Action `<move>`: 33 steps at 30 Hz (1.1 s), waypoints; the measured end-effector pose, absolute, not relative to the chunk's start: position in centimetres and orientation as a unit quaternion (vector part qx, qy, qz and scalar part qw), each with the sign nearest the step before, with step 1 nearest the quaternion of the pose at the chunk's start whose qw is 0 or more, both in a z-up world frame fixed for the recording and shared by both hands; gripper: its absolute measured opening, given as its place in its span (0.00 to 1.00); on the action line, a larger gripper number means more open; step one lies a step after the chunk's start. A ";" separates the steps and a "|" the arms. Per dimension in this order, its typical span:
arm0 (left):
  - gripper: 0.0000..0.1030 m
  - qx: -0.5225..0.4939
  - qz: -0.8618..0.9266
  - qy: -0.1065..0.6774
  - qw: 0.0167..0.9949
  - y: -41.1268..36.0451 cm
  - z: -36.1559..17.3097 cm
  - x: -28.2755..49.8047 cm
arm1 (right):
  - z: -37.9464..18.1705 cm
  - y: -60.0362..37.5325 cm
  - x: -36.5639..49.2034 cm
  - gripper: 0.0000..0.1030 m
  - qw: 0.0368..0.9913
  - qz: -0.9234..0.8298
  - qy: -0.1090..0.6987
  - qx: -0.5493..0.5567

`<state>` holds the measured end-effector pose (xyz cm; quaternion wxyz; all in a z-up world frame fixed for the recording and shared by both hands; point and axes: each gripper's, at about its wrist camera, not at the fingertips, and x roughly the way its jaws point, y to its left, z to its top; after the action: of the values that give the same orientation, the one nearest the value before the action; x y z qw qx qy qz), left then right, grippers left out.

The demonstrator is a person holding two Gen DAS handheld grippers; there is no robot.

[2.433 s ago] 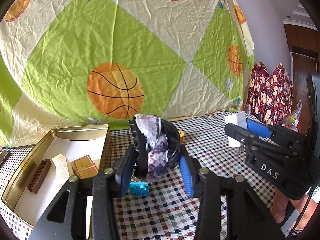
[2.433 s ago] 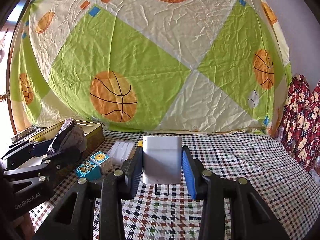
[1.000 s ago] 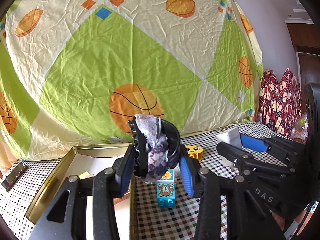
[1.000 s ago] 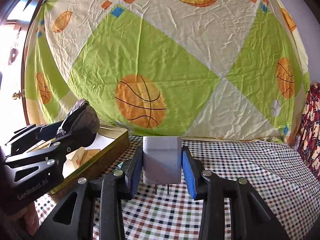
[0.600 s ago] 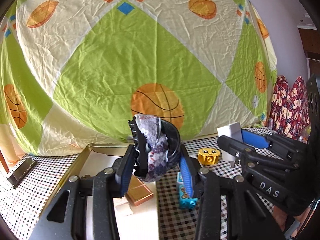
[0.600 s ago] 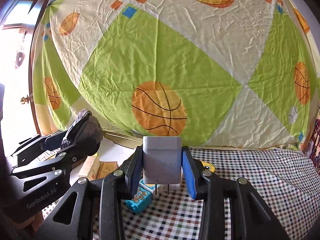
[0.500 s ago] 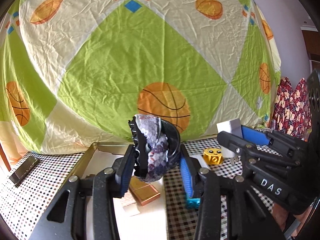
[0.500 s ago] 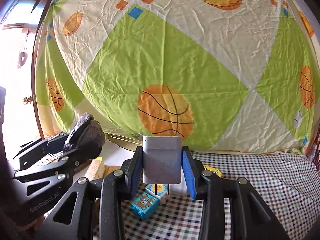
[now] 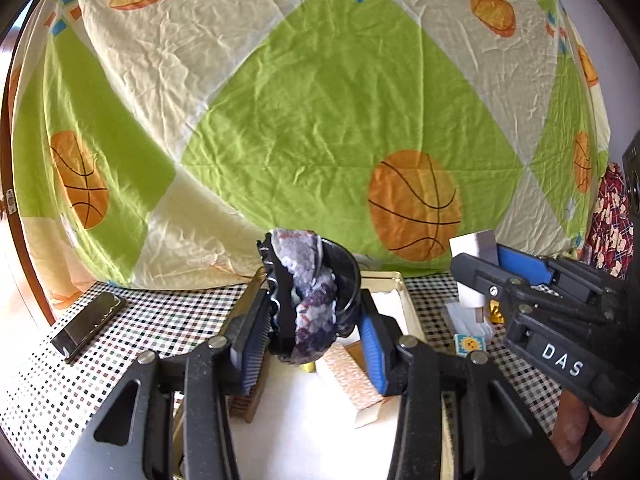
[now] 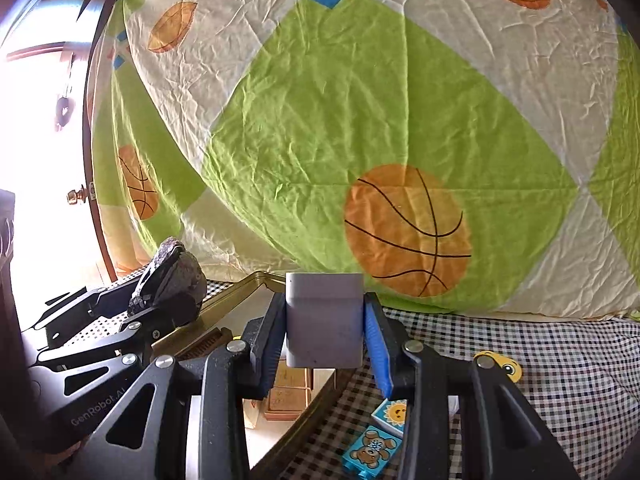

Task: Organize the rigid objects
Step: 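Lower both held items into the tin and open both grippers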

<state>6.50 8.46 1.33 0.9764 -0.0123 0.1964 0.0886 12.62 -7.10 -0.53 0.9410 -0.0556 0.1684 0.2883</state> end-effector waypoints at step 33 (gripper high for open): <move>0.48 -0.012 0.158 0.273 0.949 12.0 -1.7 9.0 | -5.5 -0.6 17.1 0.54 0.905 0.311 0.279 -0.076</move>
<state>9.00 12.03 -1.70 0.9489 -0.0118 0.2731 0.1576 17.05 -0.63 -5.49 0.9053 -0.0764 0.2789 0.3110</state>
